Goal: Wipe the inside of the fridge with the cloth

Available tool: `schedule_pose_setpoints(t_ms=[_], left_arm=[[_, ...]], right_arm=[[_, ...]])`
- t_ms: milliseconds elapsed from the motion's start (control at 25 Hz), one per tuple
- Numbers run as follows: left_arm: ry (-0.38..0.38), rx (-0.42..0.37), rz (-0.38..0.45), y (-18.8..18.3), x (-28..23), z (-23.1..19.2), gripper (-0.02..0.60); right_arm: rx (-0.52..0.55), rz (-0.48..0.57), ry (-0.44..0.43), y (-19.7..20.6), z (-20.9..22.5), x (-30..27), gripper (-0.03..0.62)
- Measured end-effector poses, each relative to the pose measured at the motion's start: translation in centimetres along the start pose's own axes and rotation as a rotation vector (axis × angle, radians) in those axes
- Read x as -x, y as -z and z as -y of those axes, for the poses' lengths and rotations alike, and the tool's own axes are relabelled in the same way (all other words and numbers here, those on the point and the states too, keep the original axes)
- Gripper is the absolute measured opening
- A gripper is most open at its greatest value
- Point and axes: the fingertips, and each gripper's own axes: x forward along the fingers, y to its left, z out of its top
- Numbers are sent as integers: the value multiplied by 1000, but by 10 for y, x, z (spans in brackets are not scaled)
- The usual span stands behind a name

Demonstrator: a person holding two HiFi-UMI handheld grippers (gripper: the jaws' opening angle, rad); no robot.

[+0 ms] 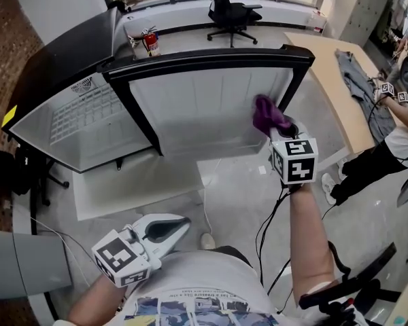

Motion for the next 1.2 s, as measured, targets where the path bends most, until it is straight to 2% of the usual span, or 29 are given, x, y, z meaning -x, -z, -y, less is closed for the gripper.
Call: schedule_pose_setpoints(t_ms=[120,280,600,840,1000,1200], left_arm=[[3,-3,4,-1,0,3,6],[5,0,3,1,2,6,6],[-39,15,5,7,25,-1,7],[-97,29,9,12,52,-13,6],[-144,46,8,17,74,-25,6],[-183,55,5,21,92,-36,6]], right_arm=[[-7,6,-2,-1,0,4,54],[-12,31,-73,-9,-22,13,54],[45,93,-319,-38,-122,12,54],[72,93,-451,-43,-196,-10,54],[89,85,-495,-43,-231,-30,54],[109,55,-509,-33,-256,-53,54]])
